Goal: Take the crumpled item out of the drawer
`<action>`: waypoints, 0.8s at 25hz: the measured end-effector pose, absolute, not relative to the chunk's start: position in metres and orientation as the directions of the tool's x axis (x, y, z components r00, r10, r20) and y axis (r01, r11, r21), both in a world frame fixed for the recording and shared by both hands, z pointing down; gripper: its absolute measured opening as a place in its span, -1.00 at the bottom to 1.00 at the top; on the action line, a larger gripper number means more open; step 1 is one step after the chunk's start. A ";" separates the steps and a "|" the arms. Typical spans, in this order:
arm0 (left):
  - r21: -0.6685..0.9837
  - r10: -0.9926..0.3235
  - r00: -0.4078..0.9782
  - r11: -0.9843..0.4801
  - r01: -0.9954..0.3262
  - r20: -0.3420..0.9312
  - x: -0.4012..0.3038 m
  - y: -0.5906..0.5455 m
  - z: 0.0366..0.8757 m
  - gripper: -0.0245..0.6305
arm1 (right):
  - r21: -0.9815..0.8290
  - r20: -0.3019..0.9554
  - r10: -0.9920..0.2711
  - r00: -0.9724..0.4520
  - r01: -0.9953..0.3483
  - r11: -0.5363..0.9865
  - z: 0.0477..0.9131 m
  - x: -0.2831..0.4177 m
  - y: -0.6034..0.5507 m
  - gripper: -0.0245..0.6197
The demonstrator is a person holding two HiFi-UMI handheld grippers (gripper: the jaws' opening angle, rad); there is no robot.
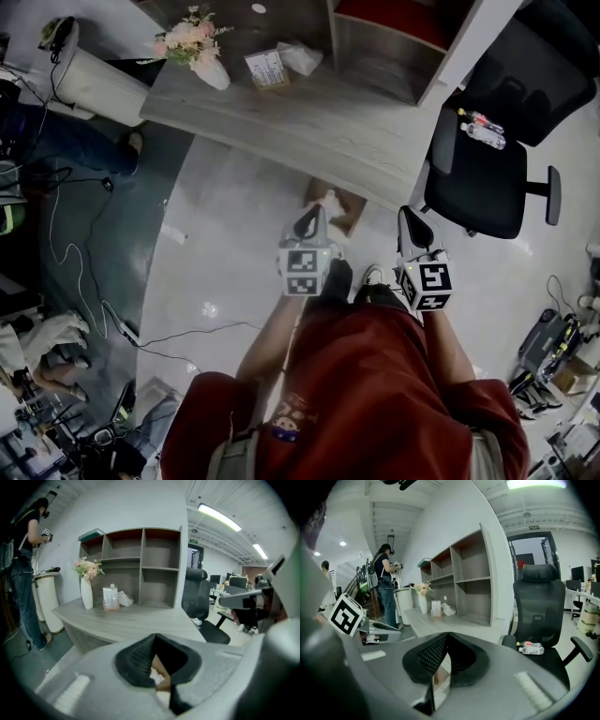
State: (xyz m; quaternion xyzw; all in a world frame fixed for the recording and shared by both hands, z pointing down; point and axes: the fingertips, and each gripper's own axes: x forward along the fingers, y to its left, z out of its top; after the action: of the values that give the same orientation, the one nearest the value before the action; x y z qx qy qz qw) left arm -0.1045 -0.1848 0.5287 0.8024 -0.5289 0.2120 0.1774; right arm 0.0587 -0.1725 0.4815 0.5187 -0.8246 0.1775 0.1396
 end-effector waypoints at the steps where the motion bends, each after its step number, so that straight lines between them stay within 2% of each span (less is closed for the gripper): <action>1: 0.059 -0.764 0.354 -0.385 -0.921 0.539 -0.105 -0.185 0.535 -0.93 | -0.149 0.422 -0.800 -0.426 -0.903 0.403 0.484 0.056 -0.172 -0.92; 11: 0.054 -0.693 0.377 -0.439 -0.897 0.615 -0.113 -0.189 0.589 -0.92 | -0.147 0.440 -0.787 -0.432 -0.899 0.412 0.503 0.036 -0.177 -0.92; 13: 0.063 -0.673 0.384 -0.448 -0.892 0.632 -0.113 -0.190 0.601 -0.83 | -0.143 0.441 -0.784 -0.436 -0.897 0.418 0.506 0.031 -0.179 -0.92; 20: 0.082 -0.604 0.397 -0.480 -0.873 0.691 -0.117 -0.192 0.640 -0.78 | -0.148 0.466 -0.766 -0.443 -0.893 0.426 0.522 0.014 -0.181 -0.92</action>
State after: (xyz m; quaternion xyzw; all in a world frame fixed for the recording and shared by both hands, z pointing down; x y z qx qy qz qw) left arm -0.1173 -0.1923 0.6401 0.8055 -0.4585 0.3020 0.2228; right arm 0.0140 -0.1810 0.5221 0.5010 -0.8277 0.1900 0.1665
